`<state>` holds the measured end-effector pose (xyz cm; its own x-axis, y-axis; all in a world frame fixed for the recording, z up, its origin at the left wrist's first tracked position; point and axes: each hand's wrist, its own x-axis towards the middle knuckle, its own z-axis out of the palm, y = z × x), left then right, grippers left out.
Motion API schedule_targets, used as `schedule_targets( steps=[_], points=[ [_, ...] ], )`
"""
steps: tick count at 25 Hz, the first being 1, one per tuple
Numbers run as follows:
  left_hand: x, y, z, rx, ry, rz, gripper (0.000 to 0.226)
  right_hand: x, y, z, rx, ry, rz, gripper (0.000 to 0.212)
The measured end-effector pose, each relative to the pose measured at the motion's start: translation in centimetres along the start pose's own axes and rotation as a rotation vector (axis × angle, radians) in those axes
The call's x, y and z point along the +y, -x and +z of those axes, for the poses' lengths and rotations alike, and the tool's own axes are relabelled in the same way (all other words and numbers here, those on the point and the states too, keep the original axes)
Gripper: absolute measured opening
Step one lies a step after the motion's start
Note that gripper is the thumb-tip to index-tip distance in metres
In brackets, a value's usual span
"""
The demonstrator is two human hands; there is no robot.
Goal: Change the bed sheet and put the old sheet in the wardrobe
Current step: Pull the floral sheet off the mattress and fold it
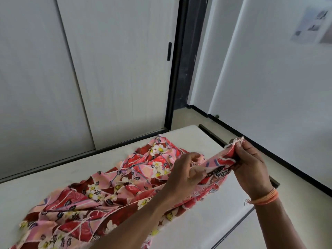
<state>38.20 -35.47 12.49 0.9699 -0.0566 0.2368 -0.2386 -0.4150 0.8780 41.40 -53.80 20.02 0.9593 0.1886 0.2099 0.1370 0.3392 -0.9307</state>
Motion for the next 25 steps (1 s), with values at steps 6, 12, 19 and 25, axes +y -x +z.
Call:
schedule_targets(
  steps=[6,12,19,25],
  points=[
    [1.8,-0.6,0.7,0.063,0.113,0.092,0.014,0.1,0.0,-1.9,0.034,-0.037,-0.025,0.033],
    [1.4,-0.7,0.2,0.015,0.148,0.086,0.013,0.7,-0.7,-2.6,0.143,0.049,-0.075,0.033],
    [-0.1,-0.7,1.2,-0.104,-0.001,-0.009,0.011,0.4,-1.5,-1.3,0.138,0.064,-0.075,0.029],
    [-0.1,-3.7,-3.7,0.002,0.007,0.010,0.030,-0.4,-1.5,-2.0,0.169,0.075,-0.007,0.022]
  ],
)
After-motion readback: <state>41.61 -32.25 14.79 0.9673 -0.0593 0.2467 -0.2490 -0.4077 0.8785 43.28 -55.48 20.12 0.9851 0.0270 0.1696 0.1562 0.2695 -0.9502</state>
